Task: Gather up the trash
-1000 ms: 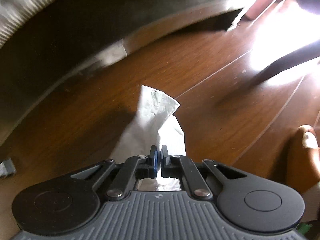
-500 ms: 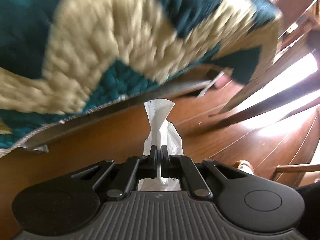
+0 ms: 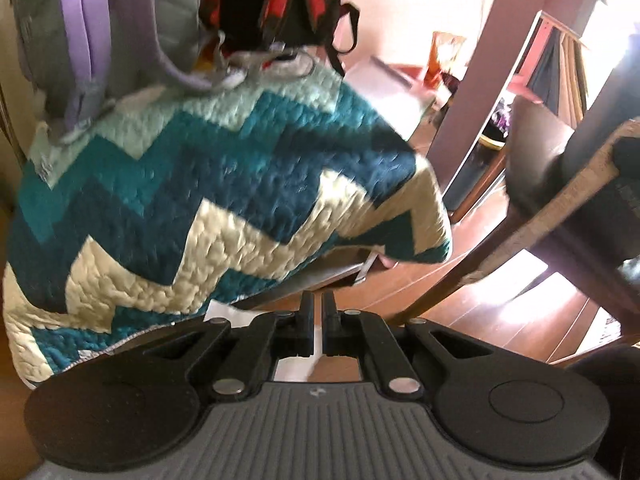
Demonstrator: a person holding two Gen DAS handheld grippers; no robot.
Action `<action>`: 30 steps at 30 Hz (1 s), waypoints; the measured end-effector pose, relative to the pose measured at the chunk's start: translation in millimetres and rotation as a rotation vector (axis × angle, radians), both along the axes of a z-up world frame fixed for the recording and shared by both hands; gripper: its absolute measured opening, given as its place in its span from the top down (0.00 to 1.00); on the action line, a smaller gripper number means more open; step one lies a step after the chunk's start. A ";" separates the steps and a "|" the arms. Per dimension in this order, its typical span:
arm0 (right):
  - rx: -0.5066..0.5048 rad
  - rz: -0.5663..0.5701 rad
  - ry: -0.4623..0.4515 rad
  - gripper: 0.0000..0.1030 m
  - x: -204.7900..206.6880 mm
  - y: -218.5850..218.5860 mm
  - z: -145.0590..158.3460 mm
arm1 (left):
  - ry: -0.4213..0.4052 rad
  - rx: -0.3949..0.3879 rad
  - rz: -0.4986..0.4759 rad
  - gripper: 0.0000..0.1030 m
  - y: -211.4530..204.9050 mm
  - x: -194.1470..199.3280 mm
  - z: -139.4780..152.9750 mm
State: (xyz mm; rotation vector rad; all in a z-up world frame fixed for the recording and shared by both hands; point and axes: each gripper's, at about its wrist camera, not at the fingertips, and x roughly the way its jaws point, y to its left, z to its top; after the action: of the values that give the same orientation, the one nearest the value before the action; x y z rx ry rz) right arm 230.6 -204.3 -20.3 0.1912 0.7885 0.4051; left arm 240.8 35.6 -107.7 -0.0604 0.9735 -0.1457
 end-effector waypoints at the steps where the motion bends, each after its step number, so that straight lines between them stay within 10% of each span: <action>1: 0.003 -0.004 -0.010 0.84 -5.1 -5.8 6.3 | -0.001 0.004 -0.007 0.97 -4.4 -0.7 6.4; 8: 0.026 -0.010 0.017 0.84 -5.7 -15.1 -7.2 | 0.104 0.039 0.007 0.97 -2.5 -3.3 -36.7; 15: 0.055 -0.002 0.082 0.84 29.1 5.5 -56.4 | 0.289 0.075 -0.012 0.92 16.7 30.3 -140.7; 22: 0.036 -0.016 0.157 0.84 85.1 36.1 -121.7 | 0.464 0.038 0.037 0.33 36.9 66.2 -263.5; 30: 0.043 -0.045 0.222 0.84 128.0 48.1 -183.2 | 0.576 0.058 0.034 0.31 29.7 87.5 -375.8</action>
State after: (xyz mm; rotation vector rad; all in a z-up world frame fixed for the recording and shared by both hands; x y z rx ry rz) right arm 358.6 -156.2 -203.4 0.2972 0.9928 0.3622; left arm 328.3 65.3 -483.6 -0.0669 1.5497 -0.0684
